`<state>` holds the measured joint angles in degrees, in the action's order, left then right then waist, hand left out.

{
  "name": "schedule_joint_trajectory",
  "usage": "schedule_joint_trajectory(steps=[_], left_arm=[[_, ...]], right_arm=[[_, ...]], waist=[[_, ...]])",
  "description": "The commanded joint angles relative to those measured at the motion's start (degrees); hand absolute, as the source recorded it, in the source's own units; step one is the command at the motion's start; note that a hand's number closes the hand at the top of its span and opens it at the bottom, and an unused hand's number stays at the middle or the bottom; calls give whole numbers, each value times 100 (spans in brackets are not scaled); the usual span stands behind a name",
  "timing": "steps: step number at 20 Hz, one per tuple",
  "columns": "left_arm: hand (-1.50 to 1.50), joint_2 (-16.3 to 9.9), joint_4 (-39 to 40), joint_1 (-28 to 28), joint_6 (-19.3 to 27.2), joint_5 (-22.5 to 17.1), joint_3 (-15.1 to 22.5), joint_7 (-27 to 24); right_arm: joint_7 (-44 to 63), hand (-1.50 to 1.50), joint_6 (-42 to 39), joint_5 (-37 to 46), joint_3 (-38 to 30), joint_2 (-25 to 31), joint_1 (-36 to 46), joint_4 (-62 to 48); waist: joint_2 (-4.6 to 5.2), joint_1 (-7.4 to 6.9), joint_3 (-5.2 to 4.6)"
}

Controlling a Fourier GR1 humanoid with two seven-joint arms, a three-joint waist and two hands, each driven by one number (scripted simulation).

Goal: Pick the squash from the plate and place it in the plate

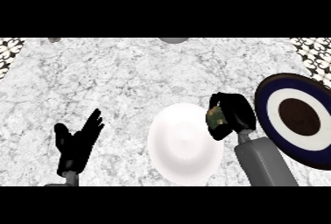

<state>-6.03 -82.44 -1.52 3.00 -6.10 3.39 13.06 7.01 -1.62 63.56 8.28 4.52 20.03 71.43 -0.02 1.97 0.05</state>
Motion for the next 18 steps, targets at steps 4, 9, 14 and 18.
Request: schedule_joint_trajectory(steps=[4,9,14,18], left_arm=[[0,-14,19,-69,11,-17,-41,-6],[0,-15,-53,99,-5,48,42,15],[0,117,-43,175,19,155,237,11],[0,175,-29,201,-38,160,334,10]], right_arm=[[2539,150,1927,764,-1584,-159,742,255],[4193,150,3113,2051,-2099,-200,1332,300],[5593,150,4297,3436,-2662,-373,1660,235],[6531,150,4871,4525,-2998,-446,1760,154]], waist=[[21,27,-28],[90,-250,-39],[153,-407,-22],[151,-512,-12]])
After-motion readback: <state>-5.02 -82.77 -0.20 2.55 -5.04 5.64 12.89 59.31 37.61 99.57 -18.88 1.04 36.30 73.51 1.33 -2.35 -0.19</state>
